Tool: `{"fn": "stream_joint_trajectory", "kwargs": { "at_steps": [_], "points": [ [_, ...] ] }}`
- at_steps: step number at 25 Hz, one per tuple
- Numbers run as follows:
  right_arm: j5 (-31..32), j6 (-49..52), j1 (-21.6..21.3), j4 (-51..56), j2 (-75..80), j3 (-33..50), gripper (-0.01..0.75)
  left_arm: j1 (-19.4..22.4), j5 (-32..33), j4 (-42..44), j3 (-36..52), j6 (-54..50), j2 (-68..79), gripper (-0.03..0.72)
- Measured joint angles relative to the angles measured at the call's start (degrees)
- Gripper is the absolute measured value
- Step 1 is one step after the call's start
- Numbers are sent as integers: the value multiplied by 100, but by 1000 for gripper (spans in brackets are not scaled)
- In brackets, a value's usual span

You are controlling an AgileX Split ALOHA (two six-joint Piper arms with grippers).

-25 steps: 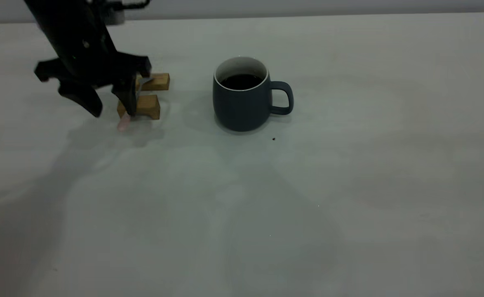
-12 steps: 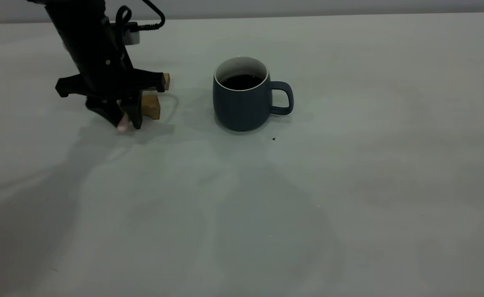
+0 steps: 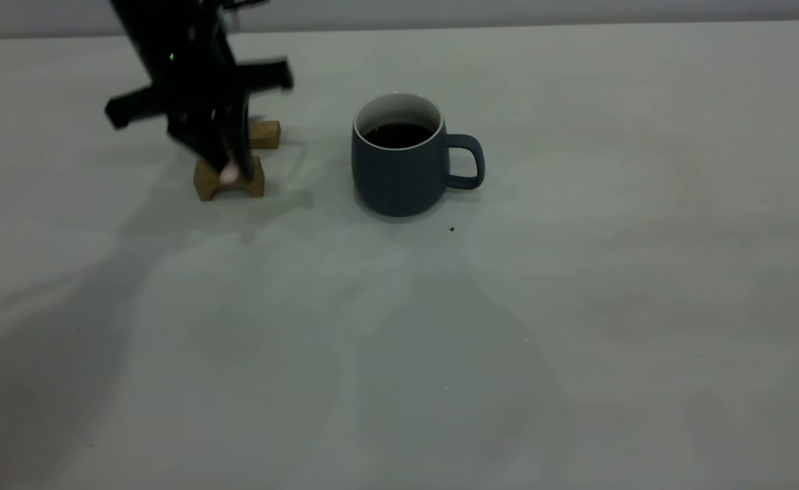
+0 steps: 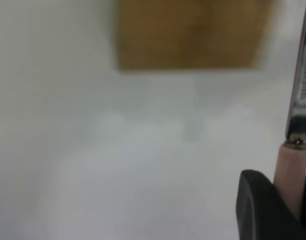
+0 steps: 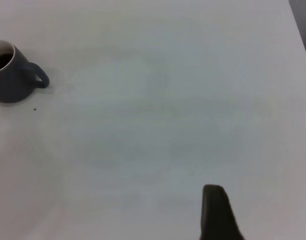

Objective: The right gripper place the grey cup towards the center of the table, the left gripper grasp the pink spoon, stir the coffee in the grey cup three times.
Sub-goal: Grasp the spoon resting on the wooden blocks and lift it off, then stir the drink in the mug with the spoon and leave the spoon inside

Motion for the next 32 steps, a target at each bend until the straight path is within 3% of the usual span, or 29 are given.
{"fn": "stream_joint_trajectory", "kwargs": {
  "at_steps": [7, 11, 16, 24, 32],
  "points": [
    [0, 0, 0, 0, 0, 0, 493, 0, 598, -2048, -725, -283, -426, 139],
    [0, 0, 0, 0, 0, 0, 493, 0, 868, -3553, -744, -1505, -432, 139],
    [0, 0, 0, 0, 0, 0, 493, 0, 1034, -4704, -744, -3215, -356, 139],
    [0, 0, 0, 0, 0, 0, 493, 0, 884, -5326, -744, -5847, -316, 139],
    [0, 0, 0, 0, 0, 0, 493, -17, 496, -4992, -744, -6308, -158, 139]
  ]
}}
